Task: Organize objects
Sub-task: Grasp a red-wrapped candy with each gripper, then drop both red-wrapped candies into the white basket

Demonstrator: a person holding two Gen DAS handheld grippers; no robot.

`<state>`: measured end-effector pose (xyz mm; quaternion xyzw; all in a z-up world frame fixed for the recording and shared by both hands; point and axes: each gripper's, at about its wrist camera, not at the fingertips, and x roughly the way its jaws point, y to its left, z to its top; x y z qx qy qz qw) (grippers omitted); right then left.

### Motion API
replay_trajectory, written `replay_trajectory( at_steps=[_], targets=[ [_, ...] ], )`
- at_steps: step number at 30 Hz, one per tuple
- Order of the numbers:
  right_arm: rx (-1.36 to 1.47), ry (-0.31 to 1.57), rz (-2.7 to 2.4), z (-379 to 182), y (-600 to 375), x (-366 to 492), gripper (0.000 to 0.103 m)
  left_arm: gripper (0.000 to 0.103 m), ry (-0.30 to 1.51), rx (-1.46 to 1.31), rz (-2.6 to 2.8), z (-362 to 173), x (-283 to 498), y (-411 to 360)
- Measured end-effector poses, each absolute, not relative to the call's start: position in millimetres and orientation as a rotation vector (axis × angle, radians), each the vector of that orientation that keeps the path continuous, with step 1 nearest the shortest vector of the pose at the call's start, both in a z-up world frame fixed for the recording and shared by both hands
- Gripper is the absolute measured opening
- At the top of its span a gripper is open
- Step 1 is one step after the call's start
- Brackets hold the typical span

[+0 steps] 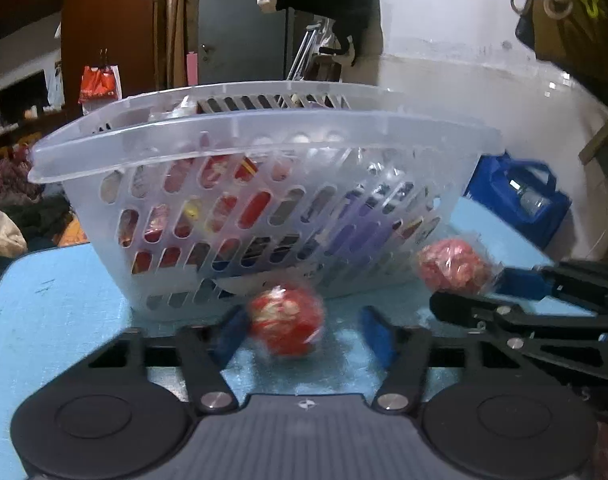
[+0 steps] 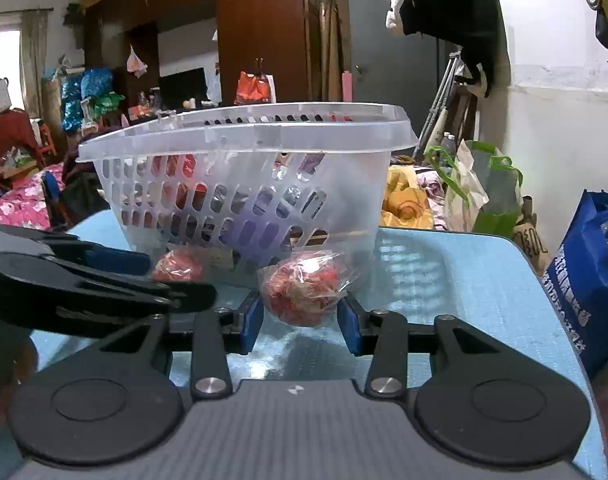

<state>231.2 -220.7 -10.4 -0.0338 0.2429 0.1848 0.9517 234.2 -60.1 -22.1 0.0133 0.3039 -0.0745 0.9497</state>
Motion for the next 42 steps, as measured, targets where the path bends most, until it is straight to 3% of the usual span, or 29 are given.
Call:
replay_trajectory(
  at_steps=[20,42],
  targets=[
    [-0.074,0.358,0.372,-5.1,-212.1,201.4,0.045,0.045,0.251,-0.045,-0.203,-14.1,135.9,-13.9],
    [-0.064,0.257,0.344,-2.8,-212.9,180.4,0.045,0.045,0.192,-0.079,-0.236,-11.1,131.7,-6.0]
  ],
)
